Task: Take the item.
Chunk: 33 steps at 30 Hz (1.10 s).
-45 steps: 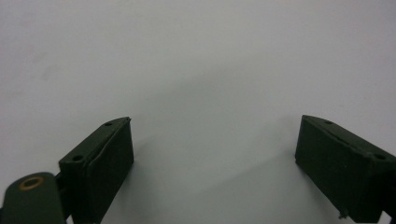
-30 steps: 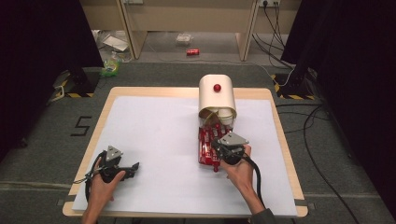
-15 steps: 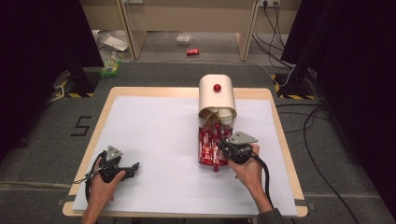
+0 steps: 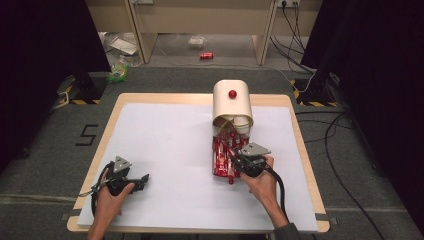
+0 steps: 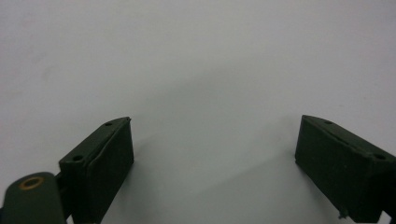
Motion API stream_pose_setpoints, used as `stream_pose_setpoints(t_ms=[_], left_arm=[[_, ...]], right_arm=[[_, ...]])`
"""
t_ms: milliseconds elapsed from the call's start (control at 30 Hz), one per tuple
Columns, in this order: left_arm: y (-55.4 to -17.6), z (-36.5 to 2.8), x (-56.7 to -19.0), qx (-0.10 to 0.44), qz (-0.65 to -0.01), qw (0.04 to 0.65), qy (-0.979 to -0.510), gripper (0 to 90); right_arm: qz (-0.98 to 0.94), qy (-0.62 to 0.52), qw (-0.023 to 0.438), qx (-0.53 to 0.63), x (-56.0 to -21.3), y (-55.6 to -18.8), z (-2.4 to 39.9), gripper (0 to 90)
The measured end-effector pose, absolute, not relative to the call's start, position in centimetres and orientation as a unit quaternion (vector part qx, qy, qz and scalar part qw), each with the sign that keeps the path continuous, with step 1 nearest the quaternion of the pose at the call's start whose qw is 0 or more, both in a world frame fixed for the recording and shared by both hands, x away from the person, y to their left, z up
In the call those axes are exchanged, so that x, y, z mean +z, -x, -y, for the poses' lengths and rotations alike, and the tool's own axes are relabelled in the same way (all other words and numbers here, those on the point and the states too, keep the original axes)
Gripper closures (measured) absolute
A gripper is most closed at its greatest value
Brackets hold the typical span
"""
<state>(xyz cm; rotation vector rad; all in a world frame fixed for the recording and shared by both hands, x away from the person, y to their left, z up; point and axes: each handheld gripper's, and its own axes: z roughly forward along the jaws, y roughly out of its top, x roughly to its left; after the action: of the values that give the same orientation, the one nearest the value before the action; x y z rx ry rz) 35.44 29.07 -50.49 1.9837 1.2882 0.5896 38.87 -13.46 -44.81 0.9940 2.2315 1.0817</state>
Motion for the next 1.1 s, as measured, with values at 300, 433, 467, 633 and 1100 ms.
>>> stream_pose_setpoints(t_ms=[300, 433, 467, 633, 1100], left_arm=[[-35.4, -29.1, -50.5, 0.227, -0.496, 0.345, -0.764, 10.9], [-35.4, -29.1, -50.5, 0.227, -0.496, 0.345, -0.764, 10.9], [-35.4, -29.1, -50.5, 0.227, -0.496, 0.345, -0.764, 11.0], [-35.4, -29.1, -50.5, 0.227, -0.496, 0.345, -0.764, 11.0], [-35.4, -29.1, -50.5, 0.227, -0.496, 0.345, -0.764, 11.0]], right_arm=[[-0.808, -0.362, 0.235, 0.4, -44.5, -38.8, 13.9, 80.9], [-0.807, -0.363, 0.234, 0.402, -44.3, -38.9, 14.1, 81.4], [-0.806, -0.363, 0.233, 0.404, -44.2, -38.9, 14.2, 81.5], [-0.805, -0.363, 0.229, 0.41, -43.7, -38.7, 14.6, 81.6], [-0.81, -0.35, 0.236, 0.408, -42.8, -38.0, 15.4, 82.6]])
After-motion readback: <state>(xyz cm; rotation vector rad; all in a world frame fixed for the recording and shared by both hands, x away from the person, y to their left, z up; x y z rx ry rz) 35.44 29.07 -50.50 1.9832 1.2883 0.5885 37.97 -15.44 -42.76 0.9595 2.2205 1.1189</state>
